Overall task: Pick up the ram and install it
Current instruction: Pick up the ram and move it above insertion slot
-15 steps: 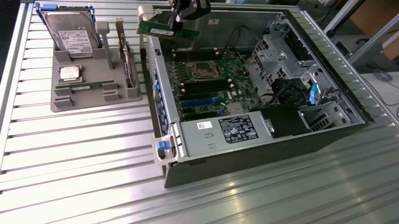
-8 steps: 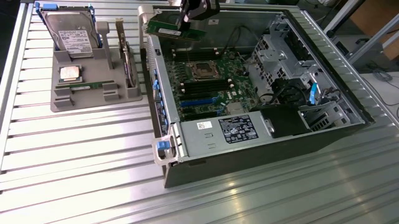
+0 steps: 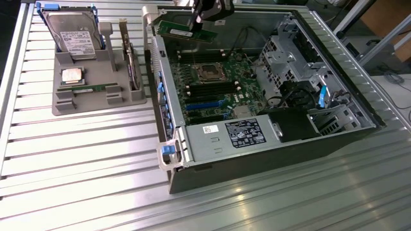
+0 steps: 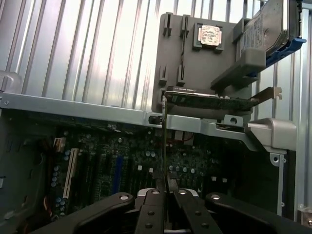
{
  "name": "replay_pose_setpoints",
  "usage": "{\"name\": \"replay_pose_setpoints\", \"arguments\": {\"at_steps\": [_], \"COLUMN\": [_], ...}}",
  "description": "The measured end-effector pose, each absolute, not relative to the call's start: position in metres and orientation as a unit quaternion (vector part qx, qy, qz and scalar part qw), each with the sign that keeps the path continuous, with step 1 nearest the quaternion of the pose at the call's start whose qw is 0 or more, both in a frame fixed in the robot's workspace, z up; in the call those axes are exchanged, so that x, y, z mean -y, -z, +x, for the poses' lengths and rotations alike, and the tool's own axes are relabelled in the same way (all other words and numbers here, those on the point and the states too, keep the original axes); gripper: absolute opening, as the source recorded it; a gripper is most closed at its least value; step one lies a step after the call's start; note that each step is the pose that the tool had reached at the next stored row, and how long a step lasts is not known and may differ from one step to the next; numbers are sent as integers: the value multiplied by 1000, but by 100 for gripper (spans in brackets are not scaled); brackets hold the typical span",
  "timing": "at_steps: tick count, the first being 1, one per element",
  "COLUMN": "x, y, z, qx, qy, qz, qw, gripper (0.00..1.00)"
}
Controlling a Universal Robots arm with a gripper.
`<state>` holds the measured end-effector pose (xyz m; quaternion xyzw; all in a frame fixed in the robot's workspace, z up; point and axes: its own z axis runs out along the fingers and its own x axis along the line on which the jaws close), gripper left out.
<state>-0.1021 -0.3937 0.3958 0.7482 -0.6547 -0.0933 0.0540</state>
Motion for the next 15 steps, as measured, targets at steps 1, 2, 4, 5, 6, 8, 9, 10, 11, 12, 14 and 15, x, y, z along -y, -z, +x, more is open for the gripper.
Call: {"name": "replay_pose_setpoints", "arguments": {"at_steps": [1,2,4,5,6,8,9,10,11,12,14,15], "x": [394,394,394,394,394,394,394,394,394,394,394,394], "y": [-396,-396,-396,-396,-396,-395,-395,-395,-395,-395,-395,-395], "z": [-101,-100,-98,-97,-96,-93,-91,-89,-87,-84,-80,-79], "qx": [655,655,655,655,655,655,655,654,654,654,654,654], "qy": [94,94,94,95,95,95,96,96,97,98,98,99], "qz": [748,748,748,748,748,748,748,748,748,748,748,747], "qw": [54,54,55,55,55,56,56,57,57,58,58,59], "gripper": [13,13,13,13,13,13,13,13,13,13,13,13]}}
